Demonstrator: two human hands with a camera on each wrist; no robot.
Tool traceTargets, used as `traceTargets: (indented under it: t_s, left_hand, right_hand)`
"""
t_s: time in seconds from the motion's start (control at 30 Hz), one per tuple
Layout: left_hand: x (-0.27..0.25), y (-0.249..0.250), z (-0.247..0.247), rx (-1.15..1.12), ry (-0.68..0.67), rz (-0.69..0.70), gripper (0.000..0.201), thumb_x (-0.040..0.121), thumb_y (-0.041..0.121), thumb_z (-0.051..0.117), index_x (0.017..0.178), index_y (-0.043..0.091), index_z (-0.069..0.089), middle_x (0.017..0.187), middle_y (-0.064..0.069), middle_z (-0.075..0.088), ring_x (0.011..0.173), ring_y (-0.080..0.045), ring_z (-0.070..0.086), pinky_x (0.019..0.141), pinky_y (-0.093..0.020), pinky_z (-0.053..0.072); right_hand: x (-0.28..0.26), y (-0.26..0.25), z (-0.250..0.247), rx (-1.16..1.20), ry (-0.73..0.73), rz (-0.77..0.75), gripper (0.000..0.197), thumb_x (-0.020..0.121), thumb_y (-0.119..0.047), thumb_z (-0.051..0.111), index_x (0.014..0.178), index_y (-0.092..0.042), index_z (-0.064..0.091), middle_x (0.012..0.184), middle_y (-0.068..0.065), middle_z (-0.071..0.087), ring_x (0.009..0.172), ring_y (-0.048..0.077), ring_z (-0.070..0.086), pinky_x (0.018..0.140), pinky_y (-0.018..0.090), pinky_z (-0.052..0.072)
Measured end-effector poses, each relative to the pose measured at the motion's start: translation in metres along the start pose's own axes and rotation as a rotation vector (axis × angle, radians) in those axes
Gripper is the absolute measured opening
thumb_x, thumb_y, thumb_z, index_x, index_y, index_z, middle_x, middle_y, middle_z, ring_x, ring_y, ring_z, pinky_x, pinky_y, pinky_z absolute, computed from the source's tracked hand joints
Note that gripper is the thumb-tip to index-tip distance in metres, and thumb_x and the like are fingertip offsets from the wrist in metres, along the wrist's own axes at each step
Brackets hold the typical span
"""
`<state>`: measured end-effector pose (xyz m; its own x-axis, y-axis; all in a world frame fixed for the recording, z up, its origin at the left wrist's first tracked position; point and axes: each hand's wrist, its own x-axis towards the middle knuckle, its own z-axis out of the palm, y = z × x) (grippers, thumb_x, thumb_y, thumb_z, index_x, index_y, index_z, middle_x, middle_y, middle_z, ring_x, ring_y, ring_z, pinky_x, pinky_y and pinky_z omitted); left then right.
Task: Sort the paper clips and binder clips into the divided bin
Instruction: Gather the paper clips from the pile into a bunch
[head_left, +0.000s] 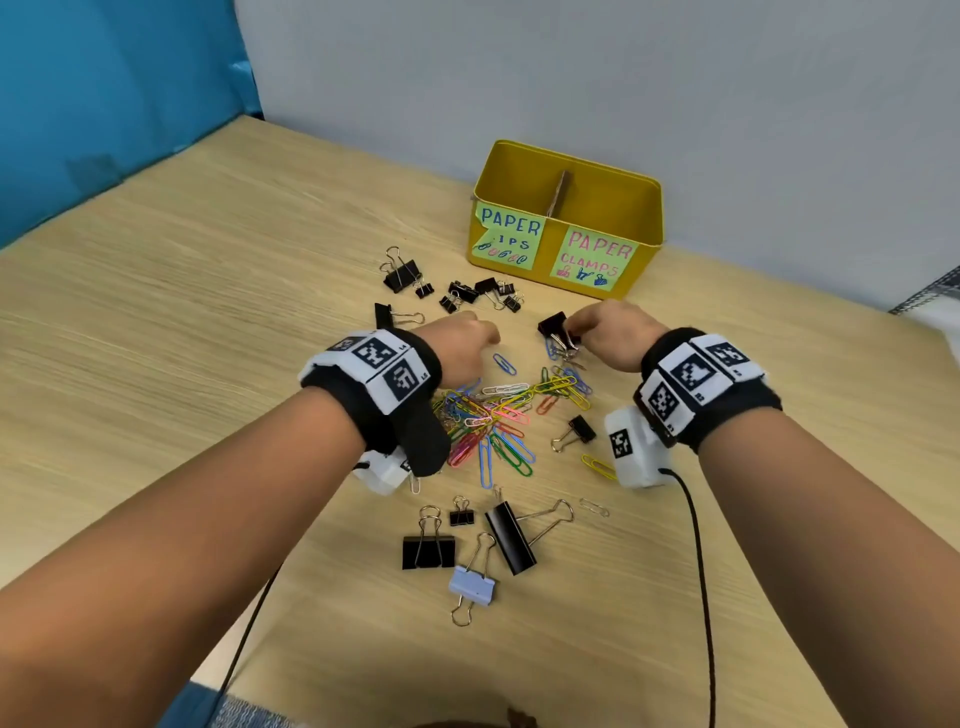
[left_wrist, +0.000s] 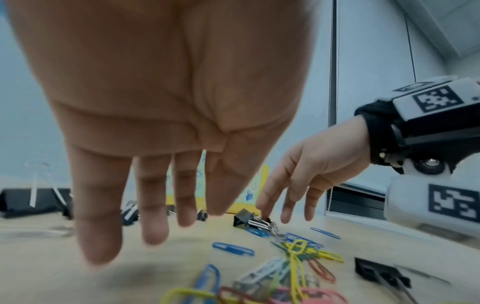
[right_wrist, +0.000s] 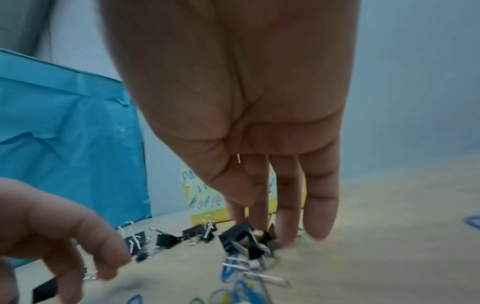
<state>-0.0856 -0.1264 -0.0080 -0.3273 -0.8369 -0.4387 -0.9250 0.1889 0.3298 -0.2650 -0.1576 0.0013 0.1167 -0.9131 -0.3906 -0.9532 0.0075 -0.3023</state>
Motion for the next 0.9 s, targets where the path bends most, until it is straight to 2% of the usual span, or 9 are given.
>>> traceTargets:
  t_s: [0.1,0.17,0.23,0.33,0.47,0.6,0.73,0.83,0.9]
  left_hand:
    - [0.007,0.016,0.006,0.024,-0.046,0.093,0.066,0.089,-0.004,0.035,0.150,0.013,0.019,0.159,-0.008,0.014,0.146,-0.024,0.020,0.119,-0.034,0.022]
    - [0.010,0.026,0.011,0.097,-0.119,0.131,0.065,0.090,-0.004,0.034,0.151,0.012,0.018,0.160,-0.009,0.012,0.146,-0.025,0.020,0.119,-0.036,0.022]
    - [0.014,0.035,0.016,0.193,-0.184,0.136,0.055,0.092,0.000,0.034,0.146,0.011,0.031,0.153,-0.014,0.028,0.138,-0.030,0.034,0.113,-0.040,0.033]
    - [0.024,0.040,0.015,0.228,-0.098,0.107,0.046,0.093,0.006,0.038,0.138,0.009,0.043,0.139,-0.015,0.044,0.124,-0.032,0.048,0.103,-0.041,0.044]
    - [0.040,0.048,0.012,0.194,0.049,0.146,0.051,0.091,0.010,0.042,0.142,0.012,0.035,0.143,-0.011,0.035,0.129,-0.033,0.039,0.104,-0.047,0.042]
    - [0.058,0.057,0.014,0.309,-0.096,0.195,0.049,0.092,0.006,0.038,0.141,0.008,0.038,0.152,-0.011,0.024,0.135,-0.035,0.037,0.108,-0.043,0.039]
    - [0.067,0.053,0.014,0.276,-0.109,0.139,0.062,0.093,0.003,0.038,0.151,0.010,0.016,0.161,-0.007,-0.008,0.147,-0.030,0.014,0.118,-0.042,0.026]
    - [0.066,0.049,0.014,0.194,-0.050,0.103,0.071,0.094,0.005,0.040,0.152,0.014,0.002,0.161,-0.004,-0.013,0.149,-0.028,0.005,0.121,-0.040,0.018]
    - [0.061,0.052,0.016,0.196,-0.060,0.104,0.072,0.091,0.001,0.041,0.152,0.019,0.008,0.161,-0.005,-0.004,0.147,-0.032,0.010,0.118,-0.043,0.024]
  right_hand:
    - [0.001,0.008,0.003,-0.053,0.021,0.038,0.050,0.089,0.005,0.037,0.135,-0.007,0.051,0.141,0.011,0.051,0.131,0.027,0.045,0.106,0.028,0.035]
    - [0.002,0.012,0.005,-0.033,0.060,0.068,0.049,0.090,0.004,0.037,0.136,-0.007,0.049,0.143,0.010,0.049,0.133,0.026,0.043,0.108,0.028,0.033]
    - [0.004,0.016,0.008,-0.032,0.089,0.108,0.047,0.092,0.000,0.036,0.138,-0.005,0.044,0.145,0.013,0.046,0.134,0.028,0.042,0.108,0.030,0.034]
    - [0.005,0.023,0.011,0.017,0.073,0.152,0.053,0.094,-0.001,0.033,0.146,-0.007,0.027,0.147,0.016,0.042,0.135,0.030,0.040,0.109,0.033,0.033]
    - [0.006,0.031,0.011,0.168,0.199,0.178,0.064,0.089,0.007,0.034,0.148,-0.014,0.023,0.140,0.014,0.051,0.130,0.030,0.046,0.108,0.034,0.036]
    - [0.007,0.040,0.008,0.196,0.182,0.178,0.069,0.087,0.008,0.033,0.150,-0.016,0.018,0.141,0.008,0.051,0.133,0.026,0.044,0.112,0.033,0.034]
    - [0.005,0.047,0.011,0.131,0.094,0.169,0.061,0.089,0.005,0.031,0.147,-0.015,0.028,0.142,0.009,0.050,0.133,0.026,0.044,0.111,0.033,0.034]
    - [0.004,0.048,0.014,0.005,0.135,0.230,0.048,0.092,0.001,0.033,0.138,-0.011,0.044,0.141,0.016,0.048,0.128,0.032,0.047,0.106,0.035,0.038]
    - [0.002,0.043,0.020,-0.070,0.086,0.226,0.045,0.092,-0.001,0.035,0.135,-0.010,0.048,0.140,0.017,0.045,0.127,0.033,0.047,0.107,0.037,0.039]
